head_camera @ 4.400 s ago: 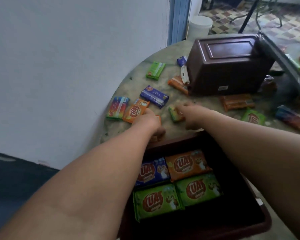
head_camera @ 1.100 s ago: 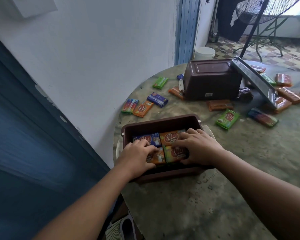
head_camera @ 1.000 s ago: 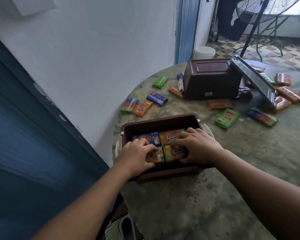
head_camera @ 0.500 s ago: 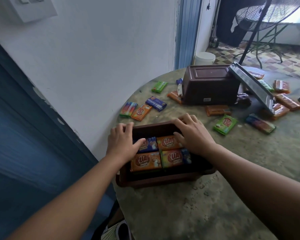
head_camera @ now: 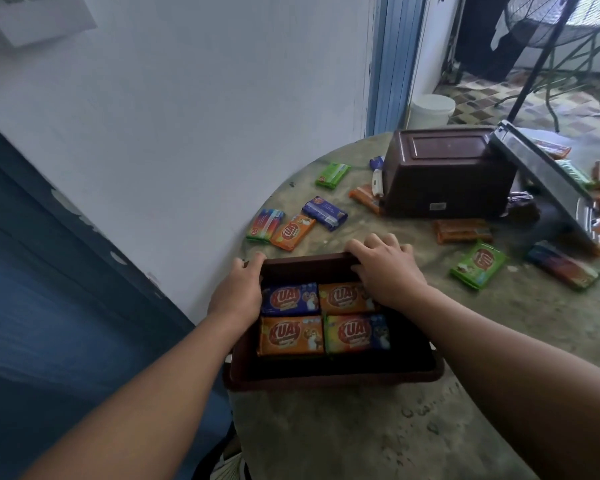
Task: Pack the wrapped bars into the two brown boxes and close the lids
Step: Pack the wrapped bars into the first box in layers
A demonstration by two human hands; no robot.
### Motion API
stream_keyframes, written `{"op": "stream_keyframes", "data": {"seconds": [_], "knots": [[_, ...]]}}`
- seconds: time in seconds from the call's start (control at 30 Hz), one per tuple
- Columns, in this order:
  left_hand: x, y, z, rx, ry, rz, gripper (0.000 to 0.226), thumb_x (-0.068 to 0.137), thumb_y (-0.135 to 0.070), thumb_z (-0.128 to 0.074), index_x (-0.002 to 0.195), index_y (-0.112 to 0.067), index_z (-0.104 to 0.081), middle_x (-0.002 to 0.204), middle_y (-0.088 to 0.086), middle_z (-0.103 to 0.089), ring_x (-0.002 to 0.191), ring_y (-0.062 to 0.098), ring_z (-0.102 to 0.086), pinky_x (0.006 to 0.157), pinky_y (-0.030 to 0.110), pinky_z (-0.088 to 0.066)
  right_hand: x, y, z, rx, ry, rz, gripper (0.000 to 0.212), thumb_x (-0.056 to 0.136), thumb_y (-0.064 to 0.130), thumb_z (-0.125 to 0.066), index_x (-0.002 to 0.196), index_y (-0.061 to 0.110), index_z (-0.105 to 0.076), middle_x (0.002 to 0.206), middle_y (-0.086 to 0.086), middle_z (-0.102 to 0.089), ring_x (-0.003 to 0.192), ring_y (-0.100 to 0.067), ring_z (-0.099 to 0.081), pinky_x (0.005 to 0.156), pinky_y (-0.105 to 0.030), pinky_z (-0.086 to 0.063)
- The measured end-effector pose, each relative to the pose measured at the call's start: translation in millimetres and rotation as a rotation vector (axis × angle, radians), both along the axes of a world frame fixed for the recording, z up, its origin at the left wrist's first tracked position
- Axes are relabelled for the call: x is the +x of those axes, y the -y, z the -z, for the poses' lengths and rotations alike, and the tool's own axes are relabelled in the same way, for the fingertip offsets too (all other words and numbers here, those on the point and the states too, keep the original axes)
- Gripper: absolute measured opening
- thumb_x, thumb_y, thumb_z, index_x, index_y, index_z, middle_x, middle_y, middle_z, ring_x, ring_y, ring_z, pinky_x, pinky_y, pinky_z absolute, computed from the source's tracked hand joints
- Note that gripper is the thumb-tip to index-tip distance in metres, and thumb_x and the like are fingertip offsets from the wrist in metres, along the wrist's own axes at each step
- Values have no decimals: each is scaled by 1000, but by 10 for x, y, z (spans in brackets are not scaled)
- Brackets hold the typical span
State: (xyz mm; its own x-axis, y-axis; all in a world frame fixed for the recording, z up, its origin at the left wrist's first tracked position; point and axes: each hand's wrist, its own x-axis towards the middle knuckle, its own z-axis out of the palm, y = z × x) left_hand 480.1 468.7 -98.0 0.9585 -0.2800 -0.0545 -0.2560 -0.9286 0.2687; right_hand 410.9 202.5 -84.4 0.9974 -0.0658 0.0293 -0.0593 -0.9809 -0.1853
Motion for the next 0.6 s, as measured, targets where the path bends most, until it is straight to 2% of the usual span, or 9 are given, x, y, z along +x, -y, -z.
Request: {"op": "stream_keyframes", "data": {"seconds": [0.23, 0.43, 0.5, 0.6], "knots": [[368, -8, 16, 29, 10, -3, 31, 104, -38, -43, 133, -37, -33, 118, 3, -44, 92, 23, -60, 77, 46, -59, 322, -18, -2, 17, 12, 8, 27, 102, 36, -52, 127, 37, -43, 129, 0, -52, 122, -30, -44, 95, -51, -37], [592, -4, 21, 14, -16, 39, 38, 104, -41, -45, 139, -37, -30, 123, 3, -44, 95, 20, -60, 75, 43, -61, 449, -60, -29, 52, -11, 56, 28, 102, 38, -52, 129, 38, -45, 130, 1, -53, 124, -29, -43, 98, -52, -37], [657, -5, -19, 18, -41, 79, 41, 103, -43, -46, 141, -36, -30, 124, 3, -44, 96, 21, -60, 76, 43, -61, 457, -71, -52, 71, -16, 77, 29, 99, 48, -51, 126, 39, -46, 130, 3, -54, 123, -28, -44, 99, -52, -37], [809, -14, -144, 54, -87, 177, 48, 94, -61, -37, 134, -36, -41, 119, 0, -49, 102, 23, -57, 82, 45, -56, 501, -102, -108, 148, -57, 156, 38, 93, 72, -40, 111, 40, -53, 124, 6, -58, 121, -26, -48, 100, -53, -37]]}}
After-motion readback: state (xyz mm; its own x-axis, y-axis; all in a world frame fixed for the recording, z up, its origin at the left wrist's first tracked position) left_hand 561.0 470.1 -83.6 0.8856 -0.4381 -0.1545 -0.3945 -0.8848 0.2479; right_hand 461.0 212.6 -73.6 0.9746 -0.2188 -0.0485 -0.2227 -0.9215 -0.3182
